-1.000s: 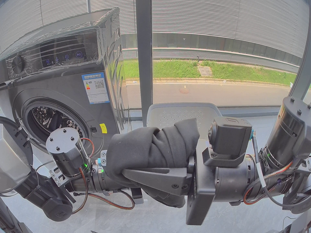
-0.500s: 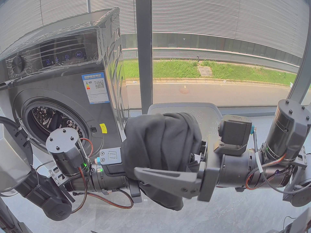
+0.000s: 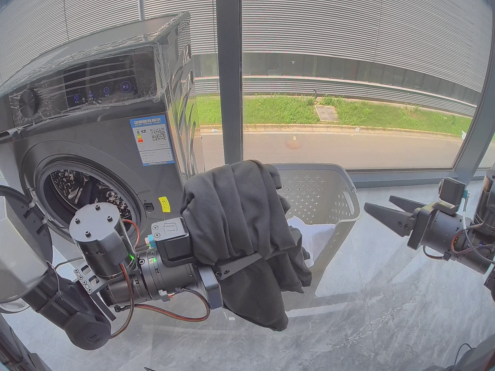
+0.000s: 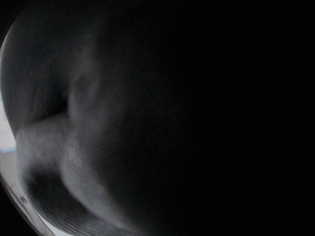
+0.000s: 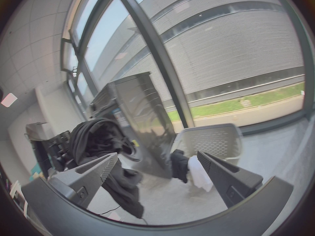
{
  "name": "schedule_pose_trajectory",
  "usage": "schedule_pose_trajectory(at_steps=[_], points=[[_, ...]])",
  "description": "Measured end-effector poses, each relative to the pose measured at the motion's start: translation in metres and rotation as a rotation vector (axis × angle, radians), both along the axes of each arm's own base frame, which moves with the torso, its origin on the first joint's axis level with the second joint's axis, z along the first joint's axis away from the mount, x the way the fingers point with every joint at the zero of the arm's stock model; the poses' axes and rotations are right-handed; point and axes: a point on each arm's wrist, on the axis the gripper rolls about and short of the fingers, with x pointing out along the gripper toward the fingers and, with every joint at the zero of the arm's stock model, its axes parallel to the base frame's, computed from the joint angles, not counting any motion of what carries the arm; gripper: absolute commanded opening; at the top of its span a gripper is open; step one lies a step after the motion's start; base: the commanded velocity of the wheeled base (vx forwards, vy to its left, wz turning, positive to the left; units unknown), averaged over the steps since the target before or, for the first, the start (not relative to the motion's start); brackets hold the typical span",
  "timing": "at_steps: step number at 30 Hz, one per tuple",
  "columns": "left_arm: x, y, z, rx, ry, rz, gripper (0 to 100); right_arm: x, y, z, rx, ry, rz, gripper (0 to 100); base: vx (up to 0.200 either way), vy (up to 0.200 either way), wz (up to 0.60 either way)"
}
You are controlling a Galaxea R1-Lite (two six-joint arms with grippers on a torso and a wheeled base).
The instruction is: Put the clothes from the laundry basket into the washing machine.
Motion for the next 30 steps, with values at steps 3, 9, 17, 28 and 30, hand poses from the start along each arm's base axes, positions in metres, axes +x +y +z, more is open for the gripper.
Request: schedule_pose_trajectory(at_steps=[3,9,17,28,30], points=[[-0.001,0.0,-0.005,-0.016,0.077,0.046,0,-0.002,-0.02,0.0,0.004,-0.008,-0.091,100,0.0,0.0,0.0],[0.006,-0.011,-0.021,-0.011,0.161,0.102,0,-0.005,-0.041,0.005,0.016,-0.035,-0.179,100,0.0,0.0,0.0],[0.002,-0.033,-0.035,0.014,0.203,0.053,0,-0.006,-0.049,0.013,0.026,-0.069,-0.207,100,0.0,0.0,0.0],[0.002,-0.029,-0.044,0.03,0.243,0.074,0,-0.009,-0.05,0.014,0.025,-0.079,-0.2,100,0.0,0.073,0.0],[0.003,-0.025,-0.045,0.031,0.244,0.086,0,-0.009,-0.05,0.015,0.026,-0.081,-0.196,100,0.0,0.2,0.0]])
